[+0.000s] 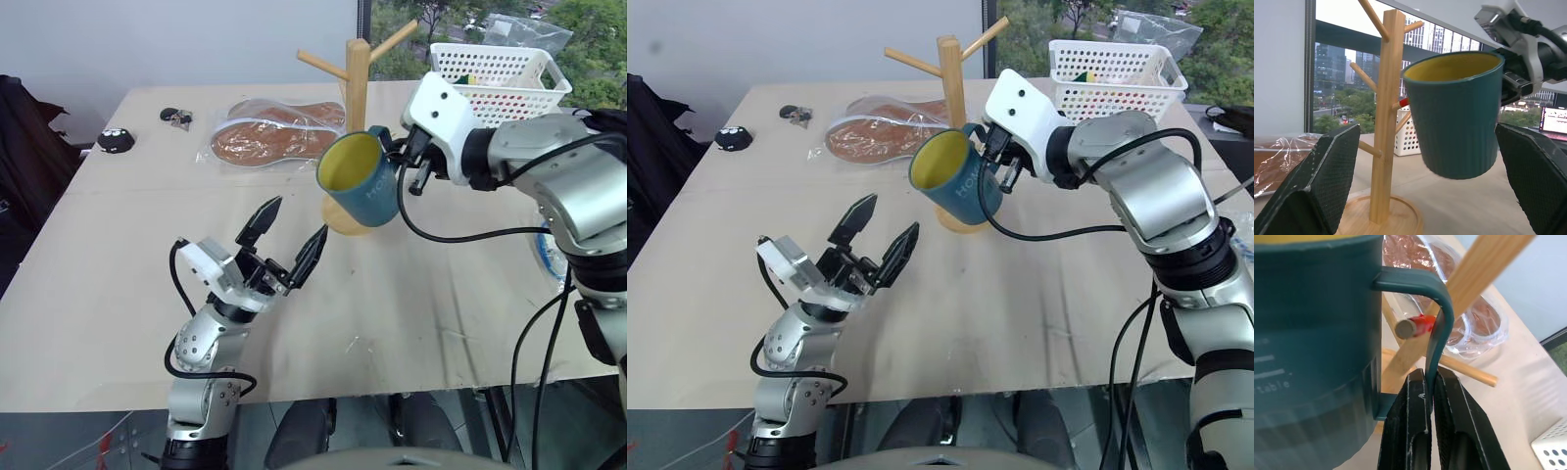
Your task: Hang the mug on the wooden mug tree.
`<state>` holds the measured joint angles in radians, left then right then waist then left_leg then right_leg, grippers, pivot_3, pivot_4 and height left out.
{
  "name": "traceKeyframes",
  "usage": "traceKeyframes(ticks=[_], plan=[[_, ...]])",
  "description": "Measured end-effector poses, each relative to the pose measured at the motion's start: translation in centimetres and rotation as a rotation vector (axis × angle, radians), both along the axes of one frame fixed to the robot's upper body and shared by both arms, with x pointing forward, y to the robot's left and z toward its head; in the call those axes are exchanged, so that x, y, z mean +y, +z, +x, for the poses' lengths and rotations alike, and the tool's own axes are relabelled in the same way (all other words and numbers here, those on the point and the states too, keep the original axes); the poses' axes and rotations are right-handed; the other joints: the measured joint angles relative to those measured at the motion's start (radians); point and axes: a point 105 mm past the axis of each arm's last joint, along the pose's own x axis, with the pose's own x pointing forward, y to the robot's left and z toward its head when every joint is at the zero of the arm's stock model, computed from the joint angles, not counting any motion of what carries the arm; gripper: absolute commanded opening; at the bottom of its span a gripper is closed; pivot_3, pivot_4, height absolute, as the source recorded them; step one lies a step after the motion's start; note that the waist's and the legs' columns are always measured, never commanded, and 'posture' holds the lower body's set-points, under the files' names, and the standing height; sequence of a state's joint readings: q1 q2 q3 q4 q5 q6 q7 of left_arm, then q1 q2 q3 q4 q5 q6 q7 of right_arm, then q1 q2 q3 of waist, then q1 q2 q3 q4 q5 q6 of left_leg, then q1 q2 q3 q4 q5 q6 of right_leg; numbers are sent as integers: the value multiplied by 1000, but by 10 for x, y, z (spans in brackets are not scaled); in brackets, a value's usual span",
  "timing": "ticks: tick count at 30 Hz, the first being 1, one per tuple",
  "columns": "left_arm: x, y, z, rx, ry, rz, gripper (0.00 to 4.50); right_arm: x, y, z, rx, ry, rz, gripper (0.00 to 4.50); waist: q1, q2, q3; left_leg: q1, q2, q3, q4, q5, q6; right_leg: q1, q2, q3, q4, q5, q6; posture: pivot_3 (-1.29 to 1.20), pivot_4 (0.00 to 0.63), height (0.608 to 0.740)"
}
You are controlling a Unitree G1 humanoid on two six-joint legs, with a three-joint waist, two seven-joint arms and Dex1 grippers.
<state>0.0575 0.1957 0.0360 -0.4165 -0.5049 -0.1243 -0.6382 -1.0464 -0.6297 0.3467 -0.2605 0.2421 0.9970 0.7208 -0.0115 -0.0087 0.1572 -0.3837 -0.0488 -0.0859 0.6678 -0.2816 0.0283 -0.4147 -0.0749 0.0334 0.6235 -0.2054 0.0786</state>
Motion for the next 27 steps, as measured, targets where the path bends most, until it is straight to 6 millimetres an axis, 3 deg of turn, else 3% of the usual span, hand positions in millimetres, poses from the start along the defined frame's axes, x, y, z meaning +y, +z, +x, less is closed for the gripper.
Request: traceKeyframes(ticks=[6,16,22,27], plan=[[-1,0,0,-1,-9,5,4500,2,0,7,-6,-48,0,85,-1,0,0,0,0,0,0,2,-3,0,0,0,0,0,0,0,150,740],[-3,3,0,-13,-26,13,4500,1,12,13,-27,-107,72,4469,-1,0,0,0,0,0,-1,2,-3,0,0,0,0,0,0,0,150,740],[-3,-5,3,58,-42,47,4500,-33,23,8,-3,-189,197,4469,3,0,0,-1,-1,-2,-1,2,-3,0,-1,-2,-1,0,0,0,150,740],[9,-43,9,286,24,188,4500,-65,-11,-17,121,-167,379,4469,1,0,0,-1,0,-3,-3,0,1,0,0,-3,-2,0,0,0,150,740]])
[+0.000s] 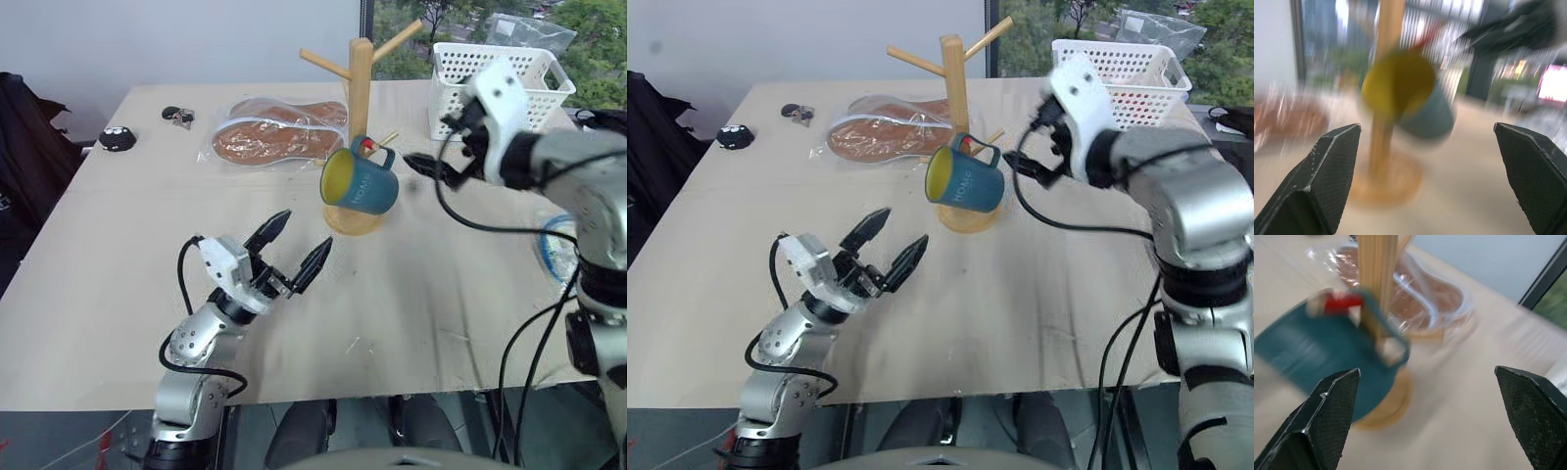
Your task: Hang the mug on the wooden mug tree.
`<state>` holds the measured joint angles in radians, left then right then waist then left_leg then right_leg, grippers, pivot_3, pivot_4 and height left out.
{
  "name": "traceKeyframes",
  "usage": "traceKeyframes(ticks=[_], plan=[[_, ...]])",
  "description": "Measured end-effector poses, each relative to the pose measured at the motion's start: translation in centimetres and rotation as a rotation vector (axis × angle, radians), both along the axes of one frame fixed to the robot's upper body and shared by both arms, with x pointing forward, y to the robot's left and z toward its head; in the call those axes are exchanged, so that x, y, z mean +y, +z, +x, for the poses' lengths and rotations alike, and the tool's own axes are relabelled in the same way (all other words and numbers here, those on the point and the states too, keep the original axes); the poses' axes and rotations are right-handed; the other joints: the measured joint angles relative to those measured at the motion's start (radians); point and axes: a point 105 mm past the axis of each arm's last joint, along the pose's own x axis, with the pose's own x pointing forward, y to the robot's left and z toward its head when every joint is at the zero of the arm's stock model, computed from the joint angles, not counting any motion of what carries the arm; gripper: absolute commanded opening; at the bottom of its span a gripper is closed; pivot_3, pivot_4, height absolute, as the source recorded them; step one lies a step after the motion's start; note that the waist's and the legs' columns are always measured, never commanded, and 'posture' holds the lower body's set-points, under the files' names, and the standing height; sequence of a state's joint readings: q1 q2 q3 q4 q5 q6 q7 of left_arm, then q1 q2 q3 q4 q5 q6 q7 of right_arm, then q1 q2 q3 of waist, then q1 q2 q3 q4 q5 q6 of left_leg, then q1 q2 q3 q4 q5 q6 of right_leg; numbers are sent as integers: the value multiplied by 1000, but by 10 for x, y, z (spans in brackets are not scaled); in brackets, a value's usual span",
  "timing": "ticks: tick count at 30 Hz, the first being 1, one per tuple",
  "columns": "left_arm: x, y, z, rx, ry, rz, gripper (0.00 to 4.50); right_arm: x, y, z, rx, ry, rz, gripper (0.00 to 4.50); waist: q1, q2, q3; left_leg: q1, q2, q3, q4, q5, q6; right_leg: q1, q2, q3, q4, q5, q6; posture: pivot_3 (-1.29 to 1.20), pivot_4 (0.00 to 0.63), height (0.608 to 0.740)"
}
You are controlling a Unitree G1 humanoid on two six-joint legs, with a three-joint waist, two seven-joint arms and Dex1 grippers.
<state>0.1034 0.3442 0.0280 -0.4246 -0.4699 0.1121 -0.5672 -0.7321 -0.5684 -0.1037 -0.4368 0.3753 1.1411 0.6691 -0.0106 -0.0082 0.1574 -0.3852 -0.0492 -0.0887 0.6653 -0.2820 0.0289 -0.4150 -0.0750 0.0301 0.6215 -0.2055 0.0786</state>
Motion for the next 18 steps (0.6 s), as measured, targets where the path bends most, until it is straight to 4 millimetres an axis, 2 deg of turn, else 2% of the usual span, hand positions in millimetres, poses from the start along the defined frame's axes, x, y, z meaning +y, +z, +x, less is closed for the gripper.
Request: traceKeyframes(ticks=[3,6,8,9,13,18], plan=[[0,-22,-7,126,-19,79,4500,-11,-32,-20,37,14,161,4469,-2,0,0,1,1,0,-1,0,0,0,1,0,0,0,0,0,150,740],[0,-42,-20,237,-24,187,4500,-20,-77,-44,75,10,273,4469,-1,0,0,2,1,0,-1,0,0,1,1,0,1,0,0,0,150,740],[5,-58,-29,309,-8,237,4500,-25,-115,-62,158,20,316,4469,-2,3,2,3,1,2,-1,0,0,1,0,2,1,0,0,0,150,740],[7,-62,-31,327,-4,244,4500,-29,-125,-65,181,14,323,4469,-4,4,2,3,1,3,0,0,0,1,0,3,1,0,1,0,150,740],[8,-61,-31,318,11,265,4500,-44,-146,-69,157,5,334,4469,-6,3,2,9,3,5,2,0,0,7,2,5,2,-4,0,0,150,740],[10,-62,-28,305,39,306,4500,-56,-169,-67,112,-12,303,4469,-3,3,2,7,3,5,2,0,0,5,2,4,2,0,0,0,150,740]])
